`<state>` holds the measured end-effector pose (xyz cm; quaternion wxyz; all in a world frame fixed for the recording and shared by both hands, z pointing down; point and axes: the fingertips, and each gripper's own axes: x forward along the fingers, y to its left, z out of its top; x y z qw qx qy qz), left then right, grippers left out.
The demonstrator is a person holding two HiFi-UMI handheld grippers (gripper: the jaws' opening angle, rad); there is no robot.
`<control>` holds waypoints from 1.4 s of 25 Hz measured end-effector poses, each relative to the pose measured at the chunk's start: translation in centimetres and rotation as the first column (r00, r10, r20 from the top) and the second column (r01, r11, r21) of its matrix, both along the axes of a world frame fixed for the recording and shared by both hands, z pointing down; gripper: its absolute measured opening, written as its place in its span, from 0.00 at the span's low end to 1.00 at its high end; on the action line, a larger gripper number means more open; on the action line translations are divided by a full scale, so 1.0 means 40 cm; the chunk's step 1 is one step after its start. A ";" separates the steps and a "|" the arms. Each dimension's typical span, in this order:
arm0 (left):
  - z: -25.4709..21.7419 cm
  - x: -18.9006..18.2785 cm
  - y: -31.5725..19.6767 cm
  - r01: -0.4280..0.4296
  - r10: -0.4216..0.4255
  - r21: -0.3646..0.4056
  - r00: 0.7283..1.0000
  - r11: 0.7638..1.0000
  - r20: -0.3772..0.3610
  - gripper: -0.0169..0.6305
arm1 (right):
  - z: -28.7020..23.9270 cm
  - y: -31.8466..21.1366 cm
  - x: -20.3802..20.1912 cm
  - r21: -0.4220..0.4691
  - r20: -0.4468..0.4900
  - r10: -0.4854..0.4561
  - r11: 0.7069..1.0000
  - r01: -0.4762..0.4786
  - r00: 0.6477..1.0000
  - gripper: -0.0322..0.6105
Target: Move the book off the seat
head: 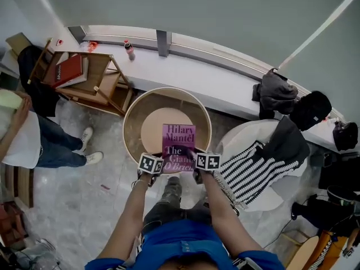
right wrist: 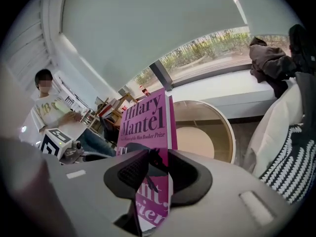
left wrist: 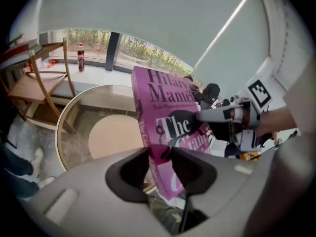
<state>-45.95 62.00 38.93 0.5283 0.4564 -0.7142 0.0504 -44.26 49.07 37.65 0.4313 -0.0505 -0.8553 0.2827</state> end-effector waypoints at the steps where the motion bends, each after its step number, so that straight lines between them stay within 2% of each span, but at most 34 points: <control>1: 0.014 -0.006 0.012 0.011 -0.011 -0.003 1.000 1.000 -0.010 0.23 | 0.014 0.010 -0.009 -0.001 -0.010 -0.008 1.000 0.008 1.000 0.23; 12: 0.180 -0.110 0.063 0.082 -0.083 -0.014 0.994 0.997 -0.072 0.23 | 0.173 0.056 -0.141 -0.011 -0.039 -0.052 0.999 0.052 0.998 0.23; 20: 0.344 -0.124 0.063 0.118 -0.123 -0.041 0.982 0.992 -0.142 0.23 | 0.337 0.054 -0.167 -0.028 -0.097 -0.052 0.998 0.049 0.994 0.23; 25: 0.431 -0.168 0.061 0.139 -0.145 -0.051 0.979 0.989 -0.143 0.23 | 0.433 0.049 -0.215 -0.031 -0.106 -0.058 0.998 0.055 0.993 0.24; 32: 0.511 -0.176 0.043 0.180 -0.186 -0.055 0.969 0.982 -0.161 0.23 | 0.522 0.035 -0.225 -0.023 -0.131 -0.055 0.998 0.052 0.990 0.25; 35: 0.520 -0.184 0.040 0.201 -0.208 -0.062 0.967 0.978 -0.144 0.24 | 0.549 0.038 -0.234 -0.037 -0.144 -0.048 0.998 0.043 0.988 0.33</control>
